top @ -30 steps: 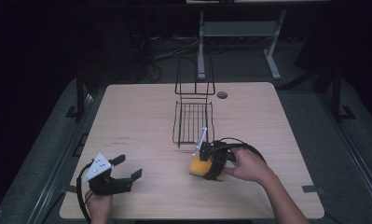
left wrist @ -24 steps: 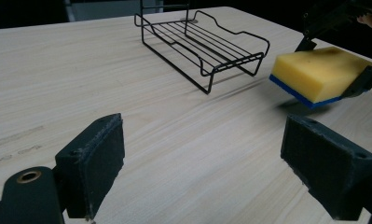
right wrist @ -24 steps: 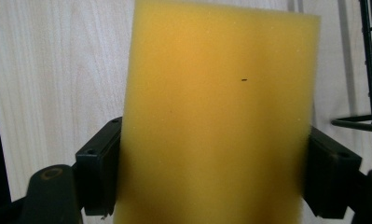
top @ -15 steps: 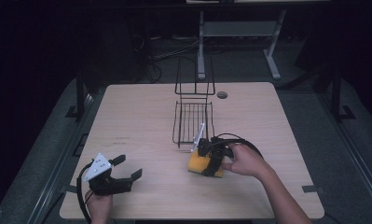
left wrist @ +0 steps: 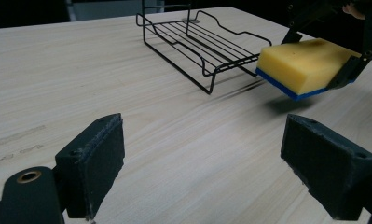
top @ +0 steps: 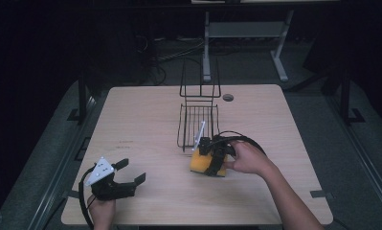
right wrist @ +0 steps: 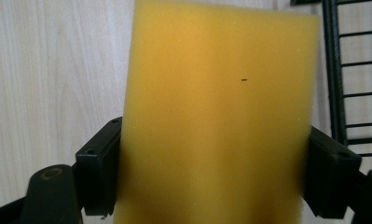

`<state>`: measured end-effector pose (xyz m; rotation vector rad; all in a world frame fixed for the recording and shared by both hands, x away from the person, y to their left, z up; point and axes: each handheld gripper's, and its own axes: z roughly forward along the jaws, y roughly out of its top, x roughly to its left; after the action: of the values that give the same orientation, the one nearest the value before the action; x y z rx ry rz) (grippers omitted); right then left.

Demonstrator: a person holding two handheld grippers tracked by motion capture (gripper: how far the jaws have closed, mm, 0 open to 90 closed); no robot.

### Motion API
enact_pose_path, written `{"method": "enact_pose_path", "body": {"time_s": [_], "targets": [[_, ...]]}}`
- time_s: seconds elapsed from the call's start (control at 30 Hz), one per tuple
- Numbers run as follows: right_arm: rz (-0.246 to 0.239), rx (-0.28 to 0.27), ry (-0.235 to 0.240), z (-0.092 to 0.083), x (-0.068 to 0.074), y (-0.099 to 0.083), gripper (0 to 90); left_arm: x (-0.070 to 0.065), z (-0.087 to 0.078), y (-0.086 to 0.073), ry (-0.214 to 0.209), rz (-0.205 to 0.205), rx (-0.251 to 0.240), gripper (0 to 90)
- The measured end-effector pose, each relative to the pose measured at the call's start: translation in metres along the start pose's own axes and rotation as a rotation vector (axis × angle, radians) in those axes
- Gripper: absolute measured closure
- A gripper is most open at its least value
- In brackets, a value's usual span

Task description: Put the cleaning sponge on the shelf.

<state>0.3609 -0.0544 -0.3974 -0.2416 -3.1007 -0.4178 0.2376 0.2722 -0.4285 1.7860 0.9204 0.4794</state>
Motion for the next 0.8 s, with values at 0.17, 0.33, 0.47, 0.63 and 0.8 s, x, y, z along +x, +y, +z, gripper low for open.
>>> {"method": "enact_pose_path", "body": {"time_s": [0.17, 0.33, 0.47, 0.63, 0.8], "targets": [[0.005, 0.006, 0.005, -0.001, -0.005, 0.003, 20.6, 0.0, 0.0, 0.0, -0.001, -0.001, -0.001, 12.8], [0.003, -0.003, 0.018, -0.001, -0.01, 0.005, 20.6, 0.001, 0.0, 0.0, -0.002, -0.001, -0.001, 12.8], [0.0, 0.003, 0.013, 0.0, -0.013, 0.006, 20.6, 0.001, 0.0, 0.0, -0.001, -0.002, -0.002, 12.8], [0.0, 0.003, 0.015, -0.001, -0.018, 0.01, 20.6, 0.001, 0.0, 0.0, -0.003, -0.002, 0.0, 12.8], [-0.003, 0.0, 0.013, -0.002, -0.023, 0.013, 20.6, 0.001, 0.0, 0.0, -0.003, -0.004, -0.004, 12.8]]}}
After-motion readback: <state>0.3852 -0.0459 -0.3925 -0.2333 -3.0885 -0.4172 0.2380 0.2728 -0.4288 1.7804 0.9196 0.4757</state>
